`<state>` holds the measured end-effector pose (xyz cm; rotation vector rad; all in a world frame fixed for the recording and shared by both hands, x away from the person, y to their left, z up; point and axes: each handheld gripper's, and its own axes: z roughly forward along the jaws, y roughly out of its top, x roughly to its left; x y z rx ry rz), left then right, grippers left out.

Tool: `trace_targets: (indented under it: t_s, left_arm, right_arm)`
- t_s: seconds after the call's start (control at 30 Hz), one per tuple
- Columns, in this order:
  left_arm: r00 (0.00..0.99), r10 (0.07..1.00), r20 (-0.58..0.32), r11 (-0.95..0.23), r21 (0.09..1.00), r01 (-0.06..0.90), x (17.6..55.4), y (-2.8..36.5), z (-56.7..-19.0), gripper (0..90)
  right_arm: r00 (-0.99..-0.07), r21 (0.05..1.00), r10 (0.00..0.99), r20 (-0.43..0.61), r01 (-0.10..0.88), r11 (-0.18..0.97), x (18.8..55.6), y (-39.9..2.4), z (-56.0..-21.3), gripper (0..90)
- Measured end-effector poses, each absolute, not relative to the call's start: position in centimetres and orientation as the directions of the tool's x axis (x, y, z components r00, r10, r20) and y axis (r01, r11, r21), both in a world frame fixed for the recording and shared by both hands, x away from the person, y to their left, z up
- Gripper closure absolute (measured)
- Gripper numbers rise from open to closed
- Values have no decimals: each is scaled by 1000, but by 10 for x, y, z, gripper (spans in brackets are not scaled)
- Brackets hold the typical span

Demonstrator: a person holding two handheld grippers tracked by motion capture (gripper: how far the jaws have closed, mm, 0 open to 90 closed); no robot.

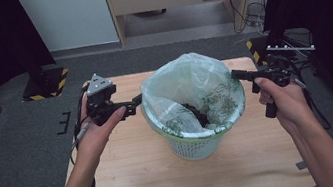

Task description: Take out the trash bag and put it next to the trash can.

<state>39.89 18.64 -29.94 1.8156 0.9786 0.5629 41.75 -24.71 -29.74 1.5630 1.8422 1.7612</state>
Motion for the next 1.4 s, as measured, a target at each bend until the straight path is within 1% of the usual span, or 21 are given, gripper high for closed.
trace_targets:
  t_s: [0.07,0.13,0.23,0.43,0.67,0.73,0.77,0.8,0.83,0.87,0.97,1.0,1.03,1.07,1.13,1.17,1.2,1.23,1.27,1.3,1.4]
  left_arm:
    - [575,817,-45,-213,903,374,399,185,-298,61]
    - [580,813,-56,-205,904,374,399,183,-298,60]
    - [591,804,-58,-208,905,372,400,178,-297,58]
    - [622,777,-94,-192,906,377,400,167,-292,57]
    - [621,777,-105,-202,893,403,404,156,-295,58]
    - [630,771,-95,-221,887,405,407,151,-297,81]
    - [630,771,-95,-221,887,405,407,151,-297,118]
    - [636,767,-84,-231,888,397,407,150,-298,118]
    - [640,765,-73,-240,890,388,407,148,-298,148]
    - [638,768,-57,-255,887,385,407,147,-299,223]
    - [634,771,-52,-257,886,385,408,145,-299,353]
    - [628,776,-50,-256,886,387,408,144,-299,353]
    - [629,776,-43,-265,883,388,408,144,-299,388]
    - [619,784,-31,-276,877,394,409,143,-300,467]
    - [621,784,-29,-276,879,390,410,142,-300,557]
    - [617,786,-38,-268,879,395,411,142,-301,557]
    - [615,787,-51,-256,880,400,412,142,-301,625]
    - [618,784,-64,-249,879,406,413,143,-302,665]
    - [620,779,-95,-225,881,417,416,144,-302,665]
    - [621,774,-124,-203,880,430,418,146,-303,743]
    - [628,767,-132,-195,884,424,418,147,-303,855]
  right_arm:
    - [-443,794,720,534,555,-247,418,-247,-298,900]
    - [-430,750,665,610,585,-309,420,-250,-302,900]
    - [-425,744,662,618,588,-318,421,-251,-304,900]
    - [-422,747,665,616,581,-324,421,-252,-304,900]
    - [-427,752,669,609,579,-315,422,-250,-305,900]
    - [-427,750,665,613,581,-317,422,-250,-305,900]
    - [-427,749,665,613,582,-317,422,-250,-305,900]
    - [-427,749,665,613,582,-317,422,-250,-305,900]
    - [-427,748,663,615,583,-318,422,-250,-305,900]
    - [-428,748,662,615,582,-319,422,-250,-305,900]
    - [-427,746,658,621,580,-327,422,-250,-305,900]
    - [-427,746,658,621,580,-327,422,-250,-305,900]
    - [-426,745,658,621,581,-327,422,-250,-305,900]
    - [-427,745,657,622,582,-327,422,-250,-305,900]
    - [-427,745,657,621,581,-327,422,-250,-305,900]
    - [-427,745,656,622,581,-328,422,-250,-305,900]
    - [-430,746,656,621,580,-327,422,-249,-306,900]
    - [-429,746,656,621,580,-327,422,-249,-306,900]
    - [-429,746,656,621,580,-327,422,-249,-306,900]
    - [-430,745,654,623,581,-327,422,-249,-306,900]
    - [-430,744,651,626,581,-331,422,-248,-306,900]
